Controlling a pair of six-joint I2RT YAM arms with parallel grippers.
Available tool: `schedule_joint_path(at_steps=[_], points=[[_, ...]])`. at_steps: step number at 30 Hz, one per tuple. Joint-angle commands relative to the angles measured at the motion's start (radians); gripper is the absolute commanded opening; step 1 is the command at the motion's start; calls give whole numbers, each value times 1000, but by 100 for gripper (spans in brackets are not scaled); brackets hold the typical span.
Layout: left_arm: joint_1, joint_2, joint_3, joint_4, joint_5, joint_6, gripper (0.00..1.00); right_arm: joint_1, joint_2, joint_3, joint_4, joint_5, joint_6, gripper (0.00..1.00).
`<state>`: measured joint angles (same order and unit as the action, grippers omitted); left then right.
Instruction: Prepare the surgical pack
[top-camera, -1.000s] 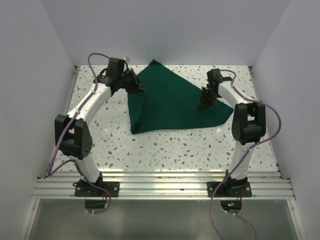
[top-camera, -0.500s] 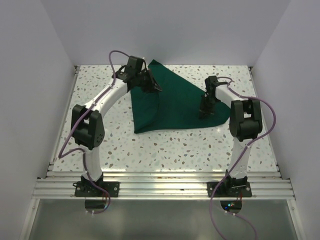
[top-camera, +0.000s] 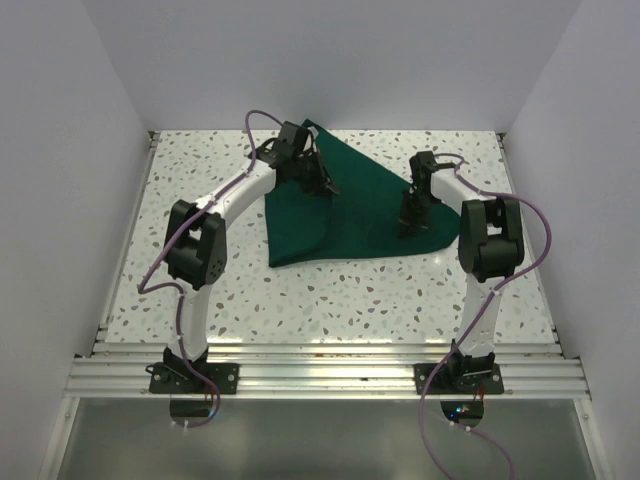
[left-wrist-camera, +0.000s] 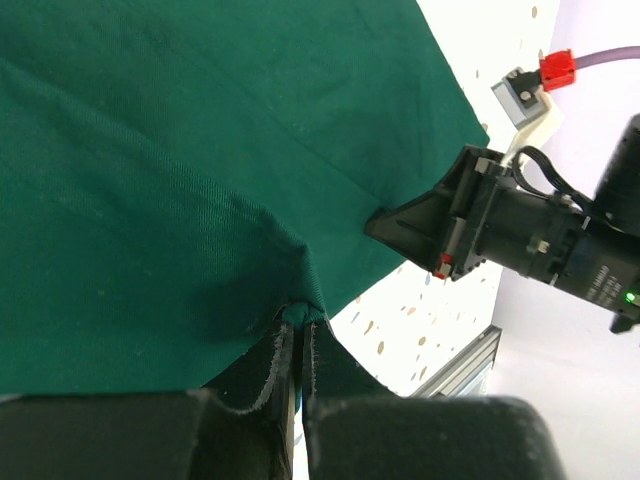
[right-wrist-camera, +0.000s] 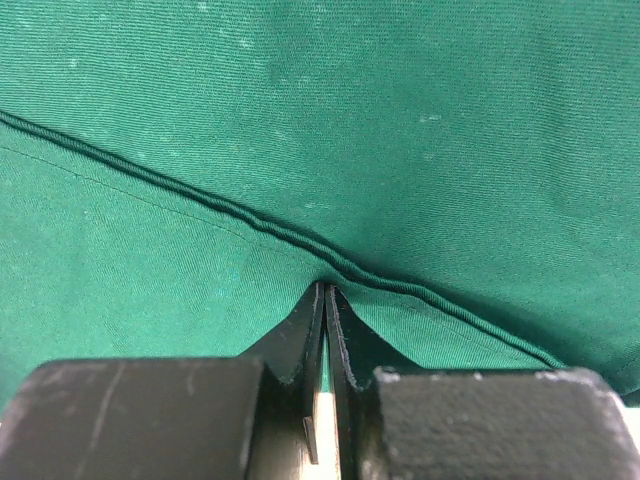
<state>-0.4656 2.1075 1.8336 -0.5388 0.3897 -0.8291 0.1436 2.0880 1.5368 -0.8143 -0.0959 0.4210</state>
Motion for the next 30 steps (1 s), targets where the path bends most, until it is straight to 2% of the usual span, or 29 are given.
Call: schedule_joint_path(at_steps=[1, 9, 11, 14, 15, 18, 20, 22, 25, 26, 28, 29, 30], points=[[-7, 29, 72, 36, 28, -22, 0, 1, 47, -17, 17, 30, -21, 6], [-13, 121, 145, 45, 58, -31, 1, 1, 53, 22, -9, 25, -21, 6], [-18, 143, 157, 49, 72, -31, 5, 1, 60, 29, -17, 25, -21, 6], [-24, 158, 161, 79, 107, -33, 17, 1, 66, 42, -29, 22, -19, 6], [-27, 157, 162, 82, 118, -28, 33, 1, 66, 45, -36, 21, -18, 6], [-30, 128, 174, 65, 120, 17, 55, 1, 61, 46, -42, 21, -19, 6], [-28, 82, 209, -17, 85, 108, 60, 2, 52, 49, -49, 19, -21, 6], [-24, 40, 223, -82, -9, 206, 65, 2, 26, 57, -60, 25, -24, 6], [-5, -79, 143, -135, -103, 283, 67, 2, -20, 88, -80, 39, -37, 7], [4, -154, 40, -110, -112, 297, 66, 5, -32, 112, -89, 39, -36, 7], [10, -220, -80, -73, -130, 329, 58, 14, -55, 141, -108, 13, -22, 8], [13, -274, -196, -32, -129, 337, 54, 34, -59, 155, -106, -28, -15, 9], [15, -294, -251, -11, -112, 352, 46, 46, -57, 192, -106, -53, 2, 12]])
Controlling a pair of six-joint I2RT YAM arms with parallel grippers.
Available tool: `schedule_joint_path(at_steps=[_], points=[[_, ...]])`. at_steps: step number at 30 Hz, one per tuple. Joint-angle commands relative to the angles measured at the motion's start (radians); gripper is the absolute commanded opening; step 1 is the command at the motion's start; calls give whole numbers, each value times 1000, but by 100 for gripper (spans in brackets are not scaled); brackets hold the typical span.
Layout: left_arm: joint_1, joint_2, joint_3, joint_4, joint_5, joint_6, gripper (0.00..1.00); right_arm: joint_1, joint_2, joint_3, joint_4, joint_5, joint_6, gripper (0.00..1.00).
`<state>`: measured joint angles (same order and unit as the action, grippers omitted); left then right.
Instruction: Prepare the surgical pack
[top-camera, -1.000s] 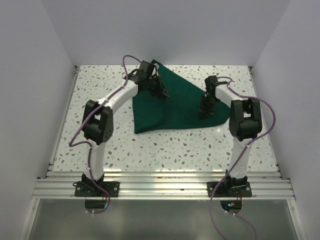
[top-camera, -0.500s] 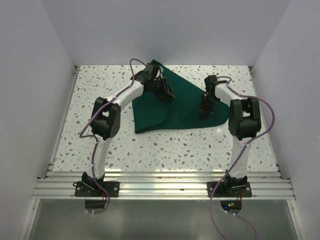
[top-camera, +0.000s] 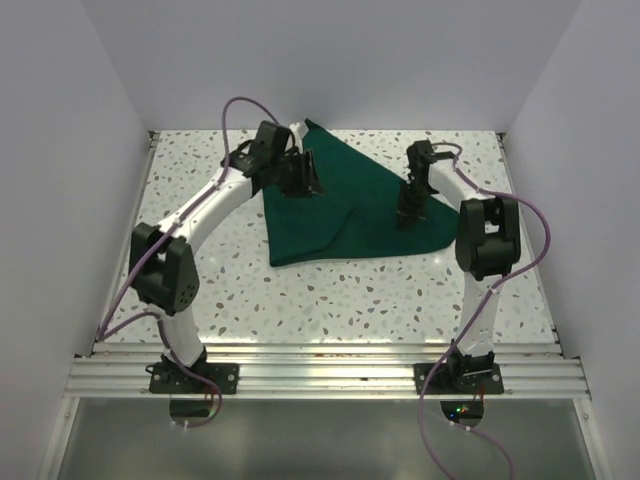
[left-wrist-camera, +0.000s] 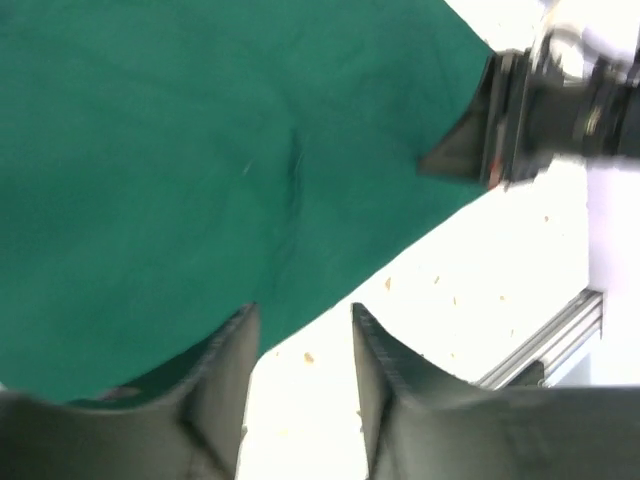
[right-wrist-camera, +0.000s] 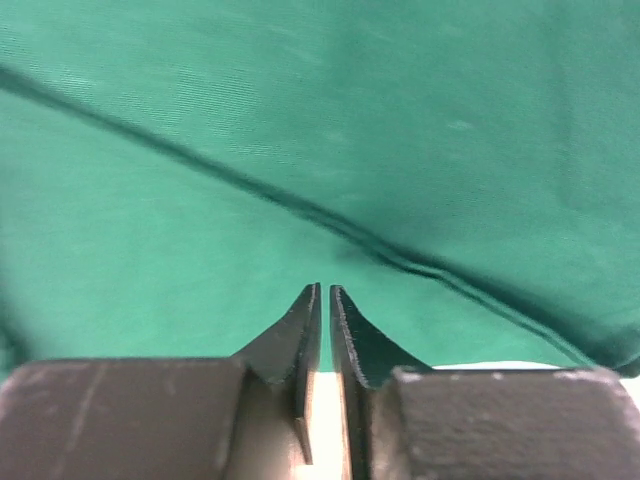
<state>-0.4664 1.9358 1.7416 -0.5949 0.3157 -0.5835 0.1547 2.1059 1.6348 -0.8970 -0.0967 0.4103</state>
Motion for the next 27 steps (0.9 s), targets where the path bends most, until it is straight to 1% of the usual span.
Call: schedule_joint_path(at_steps=[1, 2, 3, 4, 5, 7, 8, 10, 11, 13, 14, 15, 17, 18, 20, 22, 24, 26, 27], points=[[15, -139, -210, 82, -26, 114, 42, 48, -60, 115, -25, -72, 18, 14], [15, -153, -281, 92, -20, 120, 40, 57, -52, 161, -32, -87, 25, 16], [15, -156, -306, 99, -7, 125, 35, 55, -47, 175, -55, -84, 31, 16], [15, -156, -323, 110, 28, 149, 33, 51, -41, 189, -71, -75, 45, 18], [15, -155, -333, 115, 37, 158, 33, 33, -38, 200, -83, -63, 38, 18], [14, -155, -329, 124, 51, 178, 32, 16, -50, 200, -111, 1, 9, 28], [12, -153, -318, 139, 69, 186, 33, -3, -73, 172, -112, 37, 2, 35], [-1, -143, -280, 148, 80, 203, 34, -29, -101, 126, -94, 28, -2, 36], [-8, -120, -266, 152, 83, 206, 35, -50, -128, 78, -71, 22, -2, 37], [-38, -92, -228, 173, 94, 197, 34, -72, -147, 45, -69, 44, -1, 33], [-49, -59, -214, 178, 86, 185, 28, -79, -155, 18, -68, 55, 2, 29], [-63, -40, -197, 179, 59, 165, 26, -89, -167, 4, -69, 63, 1, 22], [-115, 7, -145, 175, 28, 156, 25, -124, -179, -33, -65, 68, 5, 21], [-133, 21, -131, 173, -12, 151, 24, -141, -184, -45, -62, 66, 8, 21], [-187, 58, -93, 179, -29, 139, 24, -205, -202, -79, -53, 64, 24, 21], [-240, 87, -36, 162, -53, 129, 19, -259, -228, -95, -31, 78, 41, 31], [-273, 144, 11, 135, -93, 125, 15, -285, -242, -104, 1, 94, 47, 45], [-319, 202, 82, 106, -121, 126, 13, -303, -247, -99, 29, 94, 47, 48], [-331, 222, 105, 95, -153, 126, 13, -308, -242, -95, 33, 94, 47, 52]])
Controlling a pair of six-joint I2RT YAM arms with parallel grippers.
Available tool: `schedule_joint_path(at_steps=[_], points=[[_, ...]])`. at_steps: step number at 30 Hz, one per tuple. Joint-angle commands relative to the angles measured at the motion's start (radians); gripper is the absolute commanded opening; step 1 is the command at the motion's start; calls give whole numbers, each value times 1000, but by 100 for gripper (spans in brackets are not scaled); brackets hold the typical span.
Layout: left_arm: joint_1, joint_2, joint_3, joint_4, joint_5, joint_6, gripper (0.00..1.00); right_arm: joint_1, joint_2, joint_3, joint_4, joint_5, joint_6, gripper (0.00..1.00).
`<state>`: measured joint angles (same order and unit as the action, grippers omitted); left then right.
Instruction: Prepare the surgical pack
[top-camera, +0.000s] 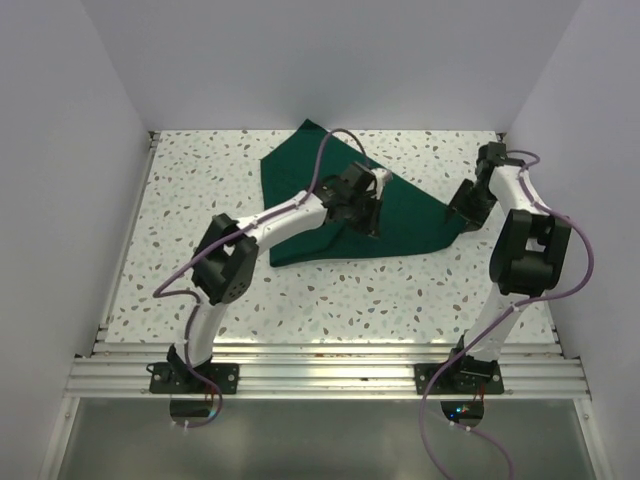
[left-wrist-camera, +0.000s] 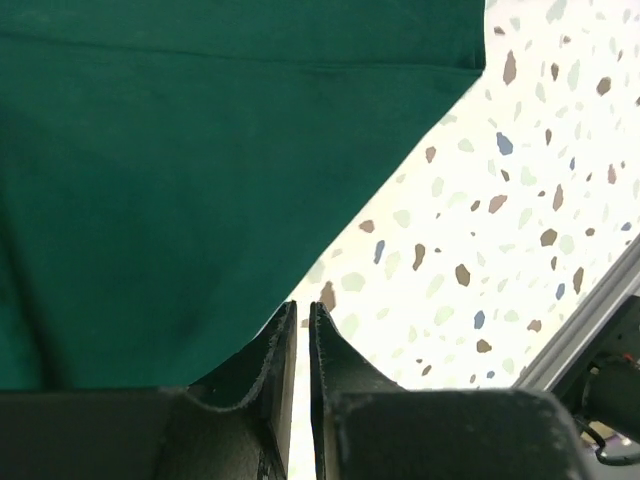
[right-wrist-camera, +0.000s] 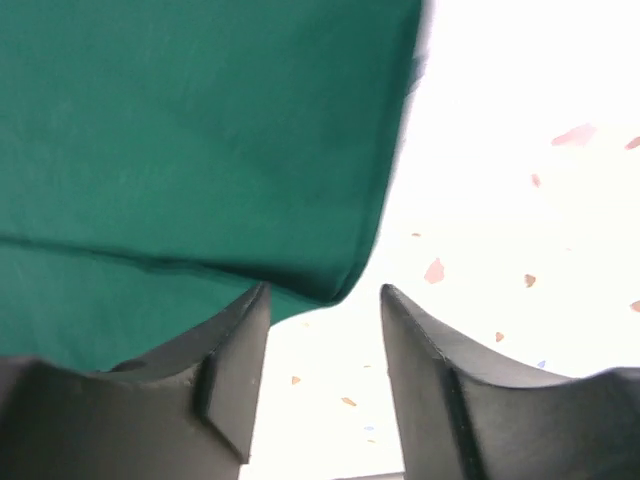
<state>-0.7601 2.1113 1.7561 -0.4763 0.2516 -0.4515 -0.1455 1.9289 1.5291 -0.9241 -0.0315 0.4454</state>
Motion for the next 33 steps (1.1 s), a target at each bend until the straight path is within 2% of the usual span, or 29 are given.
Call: schedule_joint_path(at_steps=[1, 5, 8, 13, 19, 24, 33], points=[[-56, 85, 132, -45, -100, -3, 13, -15, -59, 14, 65, 28, 16, 55], [-74, 154, 172, -56, -143, -24, 13, -49, -45, -33, 149, -7, 53, 66], [-76, 196, 184, -54, -170, -41, 13, -75, -36, -84, 209, -47, 84, 68], [-73, 240, 207, -88, -209, -55, 10, -117, -30, -147, 289, -71, 108, 68], [-73, 222, 151, -59, -201, -58, 7, -166, 36, -158, 346, -137, 73, 68], [-70, 237, 149, -59, -172, -59, 6, -170, 111, -135, 412, -247, 59, 68], [-68, 250, 141, -65, -158, -59, 3, -170, 211, -63, 413, -254, 62, 66]])
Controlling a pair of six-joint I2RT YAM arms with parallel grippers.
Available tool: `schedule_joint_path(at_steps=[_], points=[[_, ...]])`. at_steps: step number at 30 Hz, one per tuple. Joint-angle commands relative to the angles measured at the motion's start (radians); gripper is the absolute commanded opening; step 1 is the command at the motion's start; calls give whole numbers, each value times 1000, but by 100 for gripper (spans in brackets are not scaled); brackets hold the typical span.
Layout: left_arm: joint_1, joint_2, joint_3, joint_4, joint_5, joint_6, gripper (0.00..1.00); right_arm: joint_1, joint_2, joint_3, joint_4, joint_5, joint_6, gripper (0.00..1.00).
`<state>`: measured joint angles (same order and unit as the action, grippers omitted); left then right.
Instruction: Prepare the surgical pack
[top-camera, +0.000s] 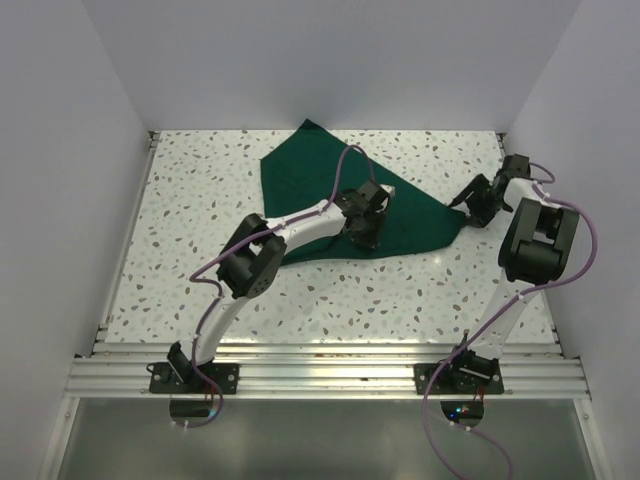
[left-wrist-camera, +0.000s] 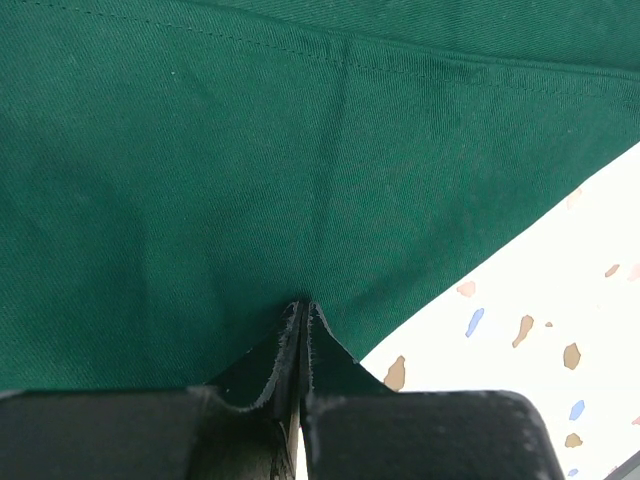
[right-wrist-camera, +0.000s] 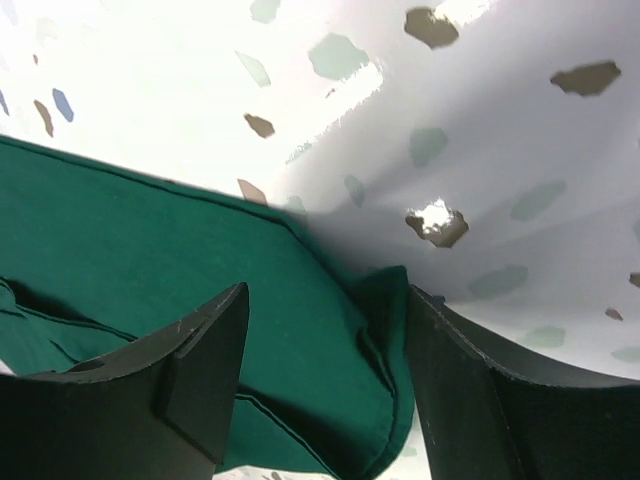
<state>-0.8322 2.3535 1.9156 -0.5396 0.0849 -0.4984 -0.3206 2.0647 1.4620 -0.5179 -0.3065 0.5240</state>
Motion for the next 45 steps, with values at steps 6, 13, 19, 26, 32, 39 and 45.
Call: schedule_joint_path(at_steps=[6, 13, 19, 26, 32, 39, 45], points=[[4, 9, -4, 0, 15, -14, 2, 5, 71, 6, -8, 29, -44, 54], [5, 12, 6, -10, 22, -14, 1, 5, 34, -34, 1, 6, -88, 39], [5, 13, 13, -13, 32, -12, 0, 3, -4, -40, -5, 0, -85, 21], [10, 13, 10, -14, 73, -12, 0, 8, -127, -104, 21, -29, 26, 2], [22, -2, -18, -16, 102, -8, 0, 32, -305, -253, 104, -26, 131, 0], [24, -97, -32, -31, 59, 18, 0, 49, -338, -247, 88, -45, 137, 0], [31, -160, -58, -37, 1, 23, 1, 77, -321, -230, 71, -46, 122, 0]])
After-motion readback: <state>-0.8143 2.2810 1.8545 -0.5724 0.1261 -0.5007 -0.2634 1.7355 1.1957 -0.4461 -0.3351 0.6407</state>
